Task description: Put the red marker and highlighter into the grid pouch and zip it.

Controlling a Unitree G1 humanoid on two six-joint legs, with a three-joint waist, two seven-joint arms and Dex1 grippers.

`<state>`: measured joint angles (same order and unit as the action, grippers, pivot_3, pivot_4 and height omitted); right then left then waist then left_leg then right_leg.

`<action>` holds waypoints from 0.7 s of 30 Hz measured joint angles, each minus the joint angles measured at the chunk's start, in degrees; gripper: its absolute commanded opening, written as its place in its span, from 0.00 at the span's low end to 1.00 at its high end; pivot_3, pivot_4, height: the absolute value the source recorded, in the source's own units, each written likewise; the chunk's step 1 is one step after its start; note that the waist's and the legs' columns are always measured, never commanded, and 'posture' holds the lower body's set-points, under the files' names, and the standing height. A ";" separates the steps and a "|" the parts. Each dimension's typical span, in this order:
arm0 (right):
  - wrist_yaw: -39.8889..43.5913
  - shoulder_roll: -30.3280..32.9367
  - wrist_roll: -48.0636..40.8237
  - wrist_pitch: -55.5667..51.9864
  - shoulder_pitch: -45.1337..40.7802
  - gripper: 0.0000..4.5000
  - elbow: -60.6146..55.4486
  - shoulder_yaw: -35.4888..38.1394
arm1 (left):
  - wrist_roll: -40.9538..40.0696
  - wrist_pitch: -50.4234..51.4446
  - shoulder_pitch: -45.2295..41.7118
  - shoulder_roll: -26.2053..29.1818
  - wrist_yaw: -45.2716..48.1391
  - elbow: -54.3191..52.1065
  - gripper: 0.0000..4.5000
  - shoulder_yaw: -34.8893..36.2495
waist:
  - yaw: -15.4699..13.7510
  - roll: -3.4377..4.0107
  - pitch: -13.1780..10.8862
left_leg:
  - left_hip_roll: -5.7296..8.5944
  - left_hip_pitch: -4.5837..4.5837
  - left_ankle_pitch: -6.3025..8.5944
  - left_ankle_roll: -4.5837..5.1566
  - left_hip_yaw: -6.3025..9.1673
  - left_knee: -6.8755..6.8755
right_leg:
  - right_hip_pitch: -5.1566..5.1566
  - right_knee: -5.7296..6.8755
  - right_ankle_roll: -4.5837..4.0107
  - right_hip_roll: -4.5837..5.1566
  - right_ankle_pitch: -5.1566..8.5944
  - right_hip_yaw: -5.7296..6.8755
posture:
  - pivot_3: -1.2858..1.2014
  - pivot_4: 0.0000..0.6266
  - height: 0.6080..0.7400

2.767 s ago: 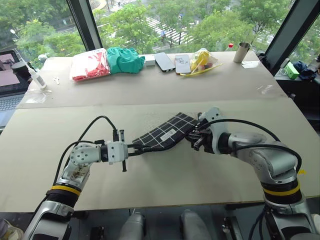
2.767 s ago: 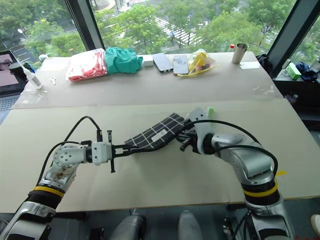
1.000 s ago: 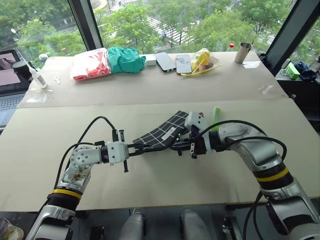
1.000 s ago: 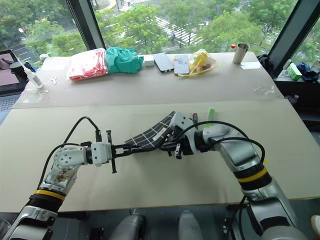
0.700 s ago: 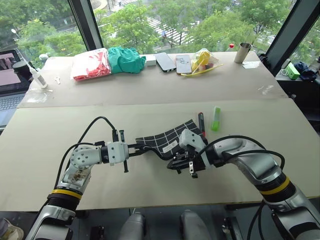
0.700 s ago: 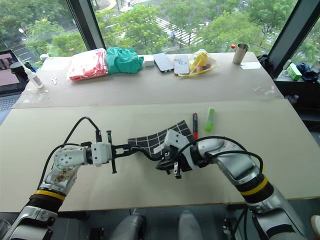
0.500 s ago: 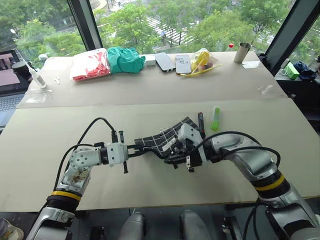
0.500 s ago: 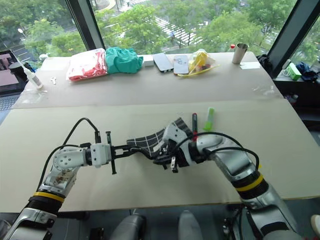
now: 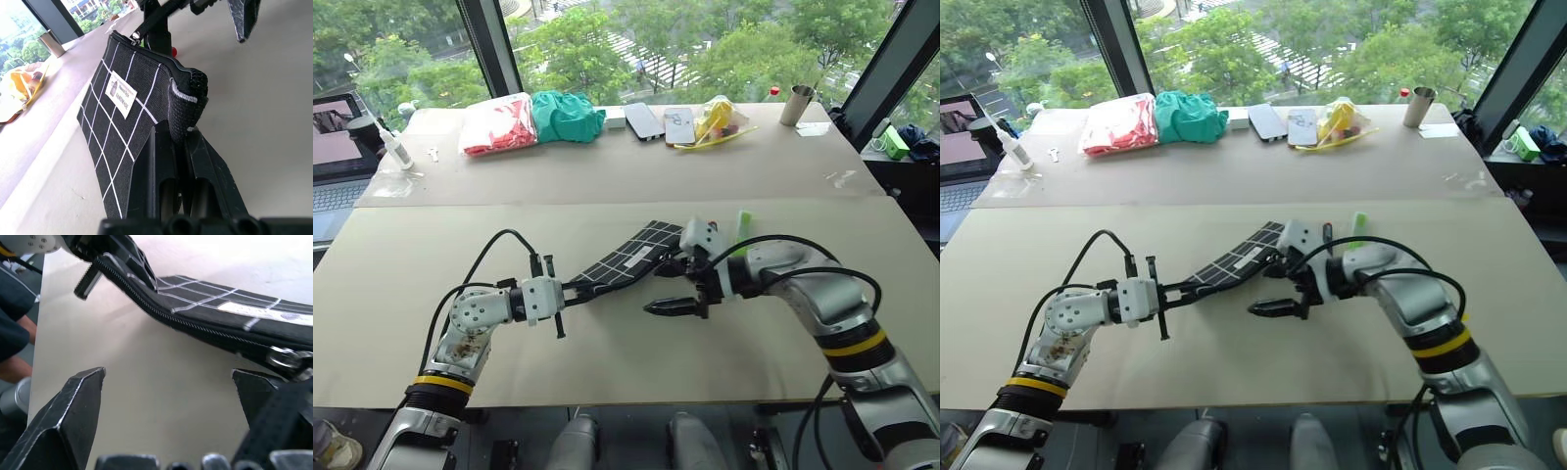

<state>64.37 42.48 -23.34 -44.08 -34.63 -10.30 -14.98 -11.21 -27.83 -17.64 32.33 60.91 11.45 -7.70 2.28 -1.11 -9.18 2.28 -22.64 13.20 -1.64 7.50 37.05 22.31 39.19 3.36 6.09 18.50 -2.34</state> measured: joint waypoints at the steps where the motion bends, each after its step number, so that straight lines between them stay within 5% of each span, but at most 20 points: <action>1: 0.98 2.00 0.29 1.34 0.67 0.98 -0.26 0.68 | 0.00 0.00 0.00 -0.03 -0.01 -0.05 0.00 0.00 | 0.04 0.00 0.00 | 0.00 0.00 0.00 0.00 -0.01 0.00 | 0.00 0.00 0.00 0.00 0.00 0.00 | 0.52 0.24 1.00; 10: -4.15 6.61 6.37 10.09 0.34 0.98 9.47 7.61 | 0.01 0.00 0.76 -0.05 -0.05 -0.83 0.00 0.00 | 0.39 0.00 0.00 | -0.05 0.04 0.00 0.00 -0.14 -0.01 | 0.00 0.03 0.00 -0.02 0.00 -0.08 | 0.52 0.24 1.00; 17: -20.70 1.12 9.58 -3.20 -2.94 0.98 14.32 12.47 | 0.01 -0.01 1.22 0.02 -0.09 -1.09 0.00 0.02 | 0.21 0.00 0.00 | -0.04 -0.02 0.01 0.01 -0.13 -0.06 | 0.05 0.02 0.00 0.00 0.00 -0.08 | 0.52 0.24 1.00; 21: -21.23 0.32 6.61 -9.00 -0.41 0.98 9.44 14.36 | 0.05 -0.01 2.03 0.05 -0.19 -1.59 0.00 0.03 | 0.13 0.01 -0.01 | -0.02 -0.09 0.00 0.01 -0.11 -0.04 | 0.08 0.02 0.00 0.02 0.00 -0.06 | 0.52 0.24 1.00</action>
<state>43.14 42.80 -16.73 -53.08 -35.04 -0.86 -0.62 -11.17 -27.84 -15.61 32.38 60.72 9.87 -7.67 2.40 -1.10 -9.19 2.26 -22.73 13.20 -1.63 7.39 37.01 22.39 39.21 3.36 6.11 18.49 -2.40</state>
